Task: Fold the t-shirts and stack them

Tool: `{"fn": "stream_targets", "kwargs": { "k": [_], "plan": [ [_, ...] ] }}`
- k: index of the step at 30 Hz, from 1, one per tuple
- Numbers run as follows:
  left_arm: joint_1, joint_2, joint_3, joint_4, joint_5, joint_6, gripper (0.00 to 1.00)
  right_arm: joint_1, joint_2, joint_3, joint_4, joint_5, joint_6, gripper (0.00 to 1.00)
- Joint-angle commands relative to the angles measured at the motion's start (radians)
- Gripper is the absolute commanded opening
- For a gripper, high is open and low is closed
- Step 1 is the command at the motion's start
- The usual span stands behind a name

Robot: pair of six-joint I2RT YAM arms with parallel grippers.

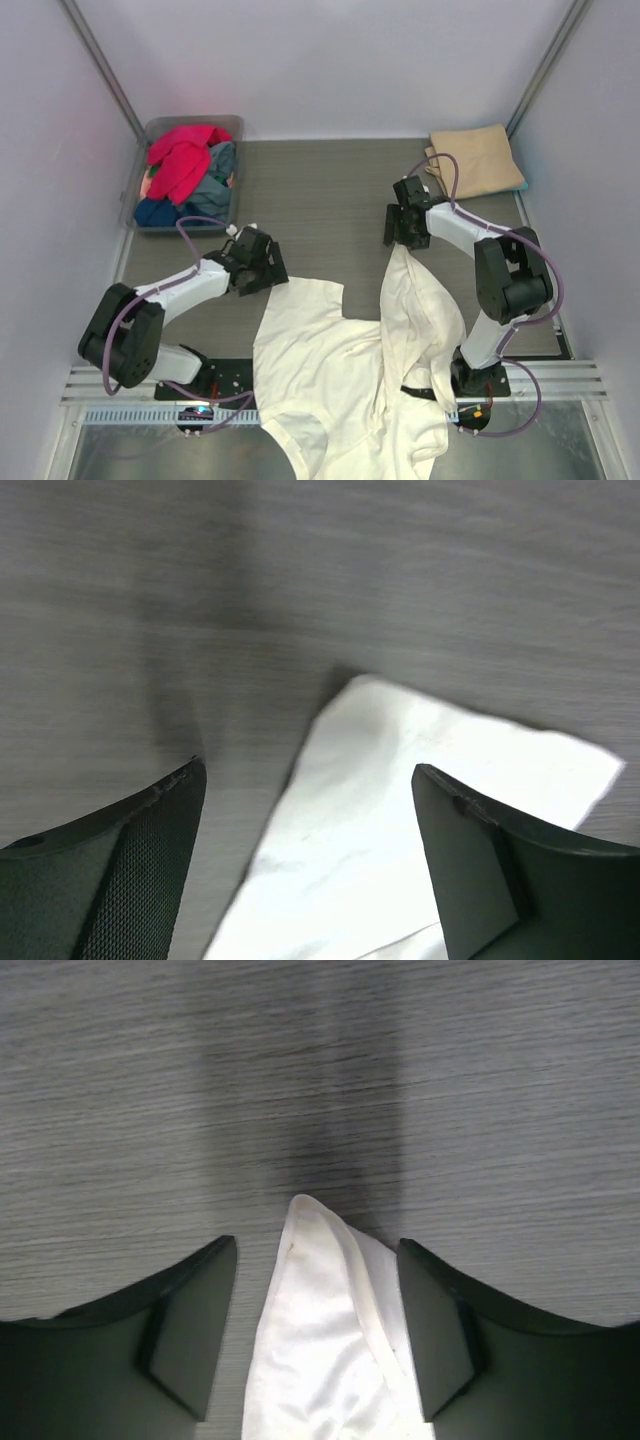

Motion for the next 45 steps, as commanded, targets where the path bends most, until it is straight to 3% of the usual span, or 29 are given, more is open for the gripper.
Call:
{"fn": "stream_targets", "kwargs": {
  "k": [1, 4, 5, 7, 8, 10, 12, 14, 19, 23, 26, 27, 31, 32, 33, 34, 36, 38, 40, 42, 44, 45],
  "plan": [
    [-0.02, 0.075, 0.005, 0.111, 0.039, 0.0, 0.83, -0.001, 0.009, 0.019, 0.018, -0.034, -0.02, 0.66],
    [-0.034, 0.118, 0.0, 0.147, 0.068, -0.003, 0.76, -0.002, -0.003, -0.017, 0.033, -0.043, -0.023, 0.56],
    [-0.038, 0.123, -0.005, 0.154, 0.073, -0.006, 0.7, -0.001, -0.006, -0.024, 0.036, -0.044, -0.025, 0.52],
    [-0.046, 0.136, -0.011, 0.188, 0.105, -0.007, 0.58, -0.002, -0.02, -0.047, 0.041, -0.057, -0.026, 0.35],
    [-0.047, 0.149, -0.014, 0.2, 0.114, -0.011, 0.43, -0.001, -0.023, -0.055, 0.039, -0.062, -0.028, 0.31],
    [-0.047, 0.165, -0.023, 0.243, 0.157, -0.018, 0.27, -0.001, -0.029, -0.07, 0.051, -0.076, -0.031, 0.17],
    [-0.047, 0.18, -0.011, 0.246, 0.169, -0.009, 0.0, -0.001, -0.029, -0.074, 0.056, -0.08, -0.03, 0.05],
    [-0.047, 0.159, 0.03, 0.217, 0.149, 0.006, 0.0, -0.002, -0.032, -0.054, 0.052, -0.111, -0.03, 0.01],
    [-0.008, 0.056, 0.191, -0.039, -0.013, 0.092, 0.0, -0.002, -0.146, 0.084, 0.045, -0.23, -0.052, 0.01],
    [0.113, -0.035, 0.345, -0.193, -0.09, 0.155, 0.0, -0.001, -0.424, 0.138, 0.071, -0.287, -0.105, 0.01],
    [0.179, -0.079, 0.397, -0.235, -0.105, 0.196, 0.0, 0.001, -0.622, 0.046, 0.145, -0.336, -0.144, 0.01],
    [0.193, -0.082, 0.405, -0.244, -0.102, 0.204, 0.0, 0.001, -0.77, 0.004, 0.163, -0.371, -0.148, 0.01],
    [0.253, -0.096, 0.394, -0.258, -0.095, 0.221, 0.0, 0.002, -1.156, -0.307, 0.222, -0.335, -0.087, 0.01],
    [0.267, -0.099, 0.379, -0.252, -0.093, 0.21, 0.0, 0.002, -1.231, -0.363, 0.237, -0.311, -0.024, 0.02],
    [0.27, -0.102, 0.373, -0.245, -0.088, 0.204, 0.0, 0.002, -1.297, -0.414, 0.239, -0.286, 0.005, 0.33],
    [0.272, -0.104, 0.364, -0.238, -0.078, 0.2, 0.0, 0.002, -1.43, -0.498, 0.237, -0.256, 0.042, 0.56],
    [0.273, -0.102, 0.357, -0.232, -0.072, 0.192, 0.0, 0.002, -1.546, -0.563, 0.204, -0.232, 0.139, 0.95],
    [0.275, -0.101, 0.35, -0.234, -0.068, 0.193, 0.0, 0.002, -1.661, -0.615, 0.153, -0.148, 0.213, 0.98],
    [0.275, -0.105, 0.342, -0.238, -0.065, 0.193, 0.0, 0.002, -1.677, -0.643, 0.125, -0.058, 0.282, 1.0],
    [0.276, -0.119, 0.334, -0.237, -0.067, 0.19, 0.0, 0.004, -1.544, -0.632, 0.018, 0.099, 0.334, 1.0],
    [0.276, -0.128, 0.328, -0.243, -0.065, 0.192, 0.0, 0.002, -1.354, -0.574, -0.059, 0.153, 0.34, 1.0],
    [0.278, -0.136, 0.327, -0.247, -0.067, 0.193, 0.0, 0.002, -1.142, -0.549, -0.071, 0.141, 0.33, 1.0]
  ]
}}
